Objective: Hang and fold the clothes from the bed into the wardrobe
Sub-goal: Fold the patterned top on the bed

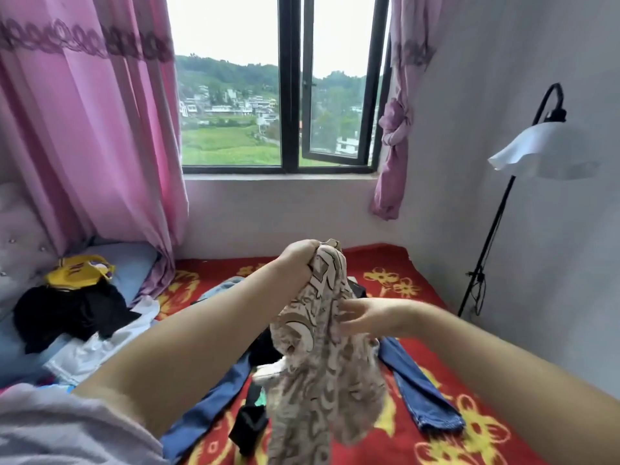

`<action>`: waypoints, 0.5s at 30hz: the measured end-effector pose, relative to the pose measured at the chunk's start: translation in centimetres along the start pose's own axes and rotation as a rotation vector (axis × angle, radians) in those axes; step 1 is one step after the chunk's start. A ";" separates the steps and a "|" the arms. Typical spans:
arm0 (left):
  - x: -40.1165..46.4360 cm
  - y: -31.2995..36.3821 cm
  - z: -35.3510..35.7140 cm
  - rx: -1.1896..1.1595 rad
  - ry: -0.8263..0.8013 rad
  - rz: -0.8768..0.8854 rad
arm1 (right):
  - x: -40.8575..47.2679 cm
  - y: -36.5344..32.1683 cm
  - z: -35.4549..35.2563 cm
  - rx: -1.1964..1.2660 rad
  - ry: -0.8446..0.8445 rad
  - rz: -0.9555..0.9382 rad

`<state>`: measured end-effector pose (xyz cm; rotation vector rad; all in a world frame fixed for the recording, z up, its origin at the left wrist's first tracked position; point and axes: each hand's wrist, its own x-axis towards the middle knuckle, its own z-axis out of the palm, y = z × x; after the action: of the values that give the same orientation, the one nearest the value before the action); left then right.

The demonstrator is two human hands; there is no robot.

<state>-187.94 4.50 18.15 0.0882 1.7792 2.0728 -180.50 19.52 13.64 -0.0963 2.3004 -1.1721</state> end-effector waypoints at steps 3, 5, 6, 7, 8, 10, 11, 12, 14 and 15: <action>-0.6 0.4 0.4 0.025 0.018 0.056 | 1.8 -0.5 2.2 0.314 0.279 -0.158; -0.8 0.7 0.2 -0.249 0.005 0.005 | 2.0 -0.9 1.6 0.554 0.310 -0.218; -0.8 0.9 -0.3 -0.393 -0.058 -0.030 | 1.8 -1.2 1.1 0.635 0.318 -0.244; -1.2 1.1 -1.0 -0.413 -0.118 -0.055 | 1.8 -1.4 0.6 0.692 0.338 -0.261; -1.7 1.2 -1.7 -0.335 -0.195 -0.069 | 1.7 -1.7 0.1 0.734 0.365 -0.266; -2.9 0.4 -3.2 -0.063 -0.381 -0.038 | 1.5 -2.7 -0.6 0.813 0.410 -0.283; -3.3 -0.3 -3.8 0.074 -0.437 0.016 | 1.6 -3.1 -0.9 0.853 0.425 -0.305; -3.3 -1.2 -3.9 0.218 -0.449 0.110 | 1.6 -3.6 -1.1 0.893 0.434 -0.325; -3.4 -2.4 -3.1 0.477 -0.331 0.360 | 1.7 -4.6 -1.3 0.910 0.437 -0.333; -3.3 -2.4 -2.6 0.539 -0.218 0.472 | 1.9 -4.8 -1.2 0.855 0.445 -0.324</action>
<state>-185.10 1.23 16.09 0.9254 2.2775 1.6982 -183.53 16.84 17.02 0.1302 1.9479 -2.4480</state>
